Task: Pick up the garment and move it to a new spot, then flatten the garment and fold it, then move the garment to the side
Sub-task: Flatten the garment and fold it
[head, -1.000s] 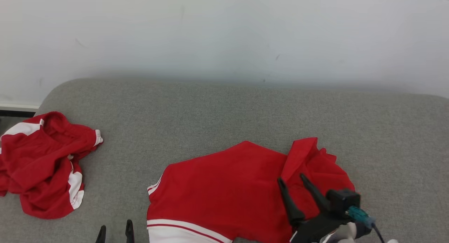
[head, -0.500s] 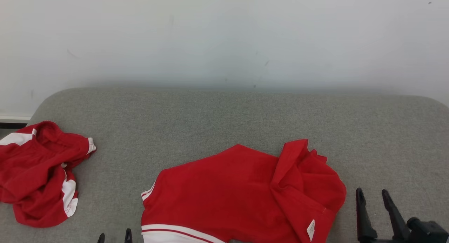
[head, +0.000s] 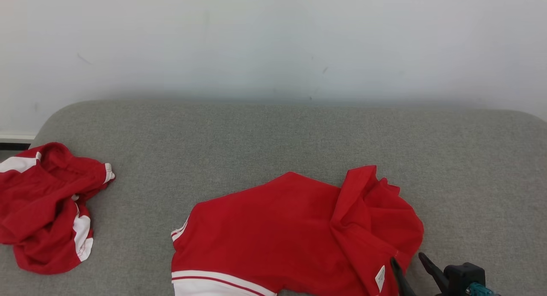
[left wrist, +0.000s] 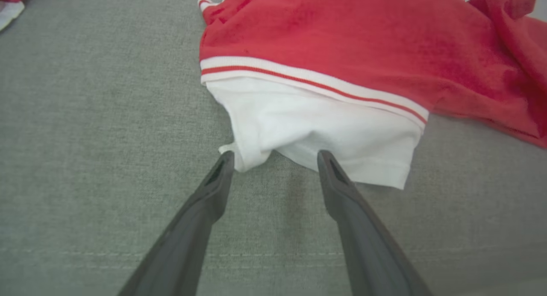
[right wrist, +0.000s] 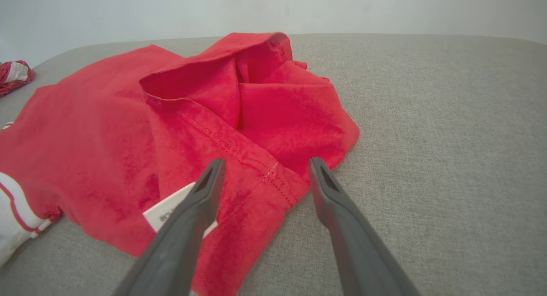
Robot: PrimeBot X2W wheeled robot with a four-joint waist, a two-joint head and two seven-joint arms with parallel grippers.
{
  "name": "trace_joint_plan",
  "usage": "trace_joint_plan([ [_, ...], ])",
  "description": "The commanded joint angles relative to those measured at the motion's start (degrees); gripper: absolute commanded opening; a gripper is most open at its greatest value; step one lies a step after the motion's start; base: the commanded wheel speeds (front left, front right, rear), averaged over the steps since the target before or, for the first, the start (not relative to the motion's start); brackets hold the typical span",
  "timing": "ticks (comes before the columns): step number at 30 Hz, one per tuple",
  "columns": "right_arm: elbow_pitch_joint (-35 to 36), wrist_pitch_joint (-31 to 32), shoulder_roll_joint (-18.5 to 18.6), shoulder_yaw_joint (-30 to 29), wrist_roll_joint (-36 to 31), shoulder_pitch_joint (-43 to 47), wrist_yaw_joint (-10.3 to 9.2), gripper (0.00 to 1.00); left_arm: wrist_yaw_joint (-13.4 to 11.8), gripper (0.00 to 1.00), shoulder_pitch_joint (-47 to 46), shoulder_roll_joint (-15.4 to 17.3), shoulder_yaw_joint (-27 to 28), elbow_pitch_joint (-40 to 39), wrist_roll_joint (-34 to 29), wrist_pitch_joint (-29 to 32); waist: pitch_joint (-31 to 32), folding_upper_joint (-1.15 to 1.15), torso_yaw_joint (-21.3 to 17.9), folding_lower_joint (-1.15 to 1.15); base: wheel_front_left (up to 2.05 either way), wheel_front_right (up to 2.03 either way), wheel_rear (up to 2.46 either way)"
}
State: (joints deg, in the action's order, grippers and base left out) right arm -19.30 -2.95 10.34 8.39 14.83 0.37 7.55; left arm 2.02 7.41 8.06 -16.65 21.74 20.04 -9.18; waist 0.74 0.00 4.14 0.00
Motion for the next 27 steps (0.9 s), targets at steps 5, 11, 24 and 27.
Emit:
trace_joint_plan([
  [5,-5.07,0.47,1.82,2.7,0.99,-4.04,-0.13,1.0,-0.33,1.0,-0.64,-0.42,0.34,1.73,0.62,-0.35,-0.02,0.0,0.78,0.0,0.0,0.0,0.0],
  [11,-12.02,0.88,1.83,5.03,1.58,-8.35,-0.13,1.0,0.77,1.0,-3.33,-0.78,-0.52,4.43,0.95,-0.54,0.09,0.0,1.32,0.0,0.0,0.0,0.0],
  [24,-22.71,-5.94,1.13,7.02,4.27,-13.5,-0.13,0.0,3.13,0.0,-7.5,-1.37,-1.22,11.21,2.97,-3.15,0.23,0.0,1.88,0.0,0.0,0.0,0.0],
  [27,-21.54,-8.24,1.63,6.59,5.63,-12.3,-0.13,0.0,3.09,0.0,-6.6,-0.74,-1.14,10.43,2.48,-3.98,0.5,0.0,2.01,0.0,0.0,0.0,0.0],
])
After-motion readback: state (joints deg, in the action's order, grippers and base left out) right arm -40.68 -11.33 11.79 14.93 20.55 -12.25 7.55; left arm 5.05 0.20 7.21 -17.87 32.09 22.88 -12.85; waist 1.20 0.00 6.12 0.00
